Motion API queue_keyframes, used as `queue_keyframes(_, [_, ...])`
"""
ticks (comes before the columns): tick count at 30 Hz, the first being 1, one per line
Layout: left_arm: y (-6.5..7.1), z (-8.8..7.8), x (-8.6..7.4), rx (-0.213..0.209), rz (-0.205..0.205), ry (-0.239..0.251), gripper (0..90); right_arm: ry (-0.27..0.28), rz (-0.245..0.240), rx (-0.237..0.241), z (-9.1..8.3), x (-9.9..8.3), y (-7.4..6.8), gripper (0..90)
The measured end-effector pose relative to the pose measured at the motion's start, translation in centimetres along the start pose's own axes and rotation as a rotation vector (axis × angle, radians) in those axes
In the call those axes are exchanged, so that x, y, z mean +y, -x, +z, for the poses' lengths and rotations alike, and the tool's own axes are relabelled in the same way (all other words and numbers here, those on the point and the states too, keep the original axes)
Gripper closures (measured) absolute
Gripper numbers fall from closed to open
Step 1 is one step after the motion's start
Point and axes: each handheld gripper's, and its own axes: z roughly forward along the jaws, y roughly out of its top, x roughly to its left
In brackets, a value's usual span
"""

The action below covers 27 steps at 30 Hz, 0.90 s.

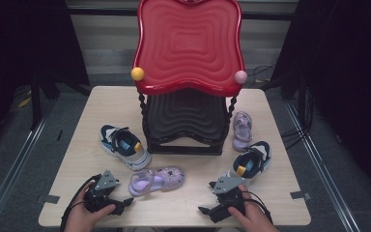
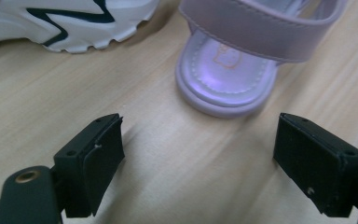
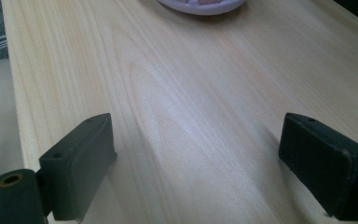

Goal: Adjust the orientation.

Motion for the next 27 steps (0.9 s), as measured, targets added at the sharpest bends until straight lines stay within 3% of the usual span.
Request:
queue_keyframes(1, [0.1, -0.3, 0.2, -0.021, -0.011, -0.008, 15.2, 0.000, 0.000, 0.000, 0.0, 0.0, 0.0, 9.8])
queue_keyframes(8, [0.0, -1.4, 0.9, -0.041, -0.037, 0.003, 15.2, 0.000, 0.001, 0.000, 0.0, 0.0, 0.0, 9.8])
queue_keyframes(27, [-1.8, -3.7, 2.7, -0.064, -0.077, 0.045, 15.5, 0.000, 0.000, 0.000, 0.0, 0.0, 0.0, 9.8])
